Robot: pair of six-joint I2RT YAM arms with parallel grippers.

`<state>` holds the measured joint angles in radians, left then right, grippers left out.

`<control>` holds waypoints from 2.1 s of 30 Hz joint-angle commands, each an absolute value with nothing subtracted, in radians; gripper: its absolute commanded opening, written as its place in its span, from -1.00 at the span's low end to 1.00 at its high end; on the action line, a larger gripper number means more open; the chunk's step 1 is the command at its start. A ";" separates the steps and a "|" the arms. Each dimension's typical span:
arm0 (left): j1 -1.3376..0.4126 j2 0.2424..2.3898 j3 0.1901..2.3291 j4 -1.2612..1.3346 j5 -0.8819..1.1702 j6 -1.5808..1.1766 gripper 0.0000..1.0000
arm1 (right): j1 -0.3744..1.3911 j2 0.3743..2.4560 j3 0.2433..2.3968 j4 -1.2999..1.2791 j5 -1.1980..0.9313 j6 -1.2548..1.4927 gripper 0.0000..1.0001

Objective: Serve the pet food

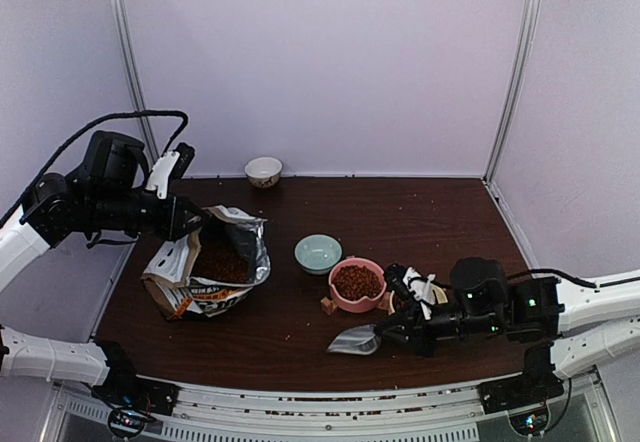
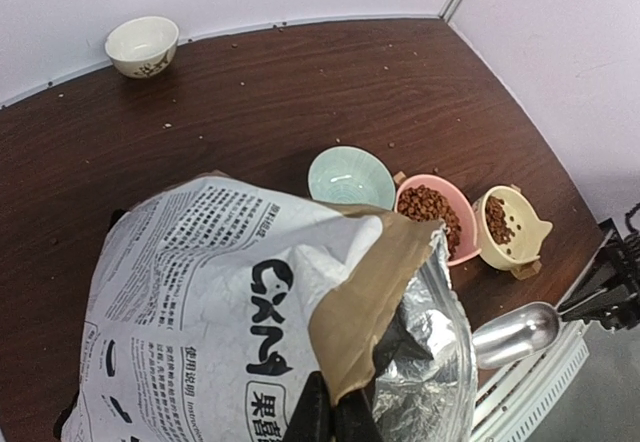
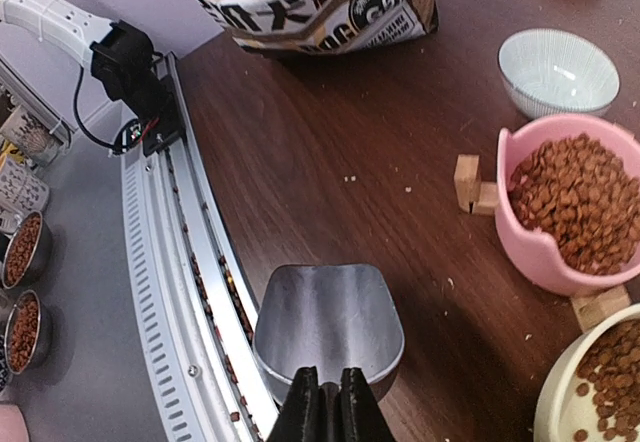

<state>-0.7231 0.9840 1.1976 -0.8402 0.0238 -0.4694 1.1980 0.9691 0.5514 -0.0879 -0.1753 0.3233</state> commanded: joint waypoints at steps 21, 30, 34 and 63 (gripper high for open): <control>-0.723 0.990 1.274 -0.727 0.120 -0.443 -1.00 | 1.191 1.043 0.426 0.071 0.009 0.465 0.63; -0.723 0.999 1.270 -0.698 0.114 -0.460 -1.00 | 1.005 1.084 0.602 0.221 -0.298 0.692 0.96; -0.723 0.989 1.256 -0.687 0.108 -0.468 -1.00 | 1.020 1.259 0.797 0.153 -0.315 0.776 0.64; -0.723 0.931 1.205 -0.695 0.118 -0.451 -1.00 | 1.181 1.790 1.444 -0.084 -0.143 0.785 -1.00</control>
<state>-0.7223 0.9680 1.1934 -0.8356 0.0792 -0.4618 1.1831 1.7409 1.3705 -0.0242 -0.1600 0.8021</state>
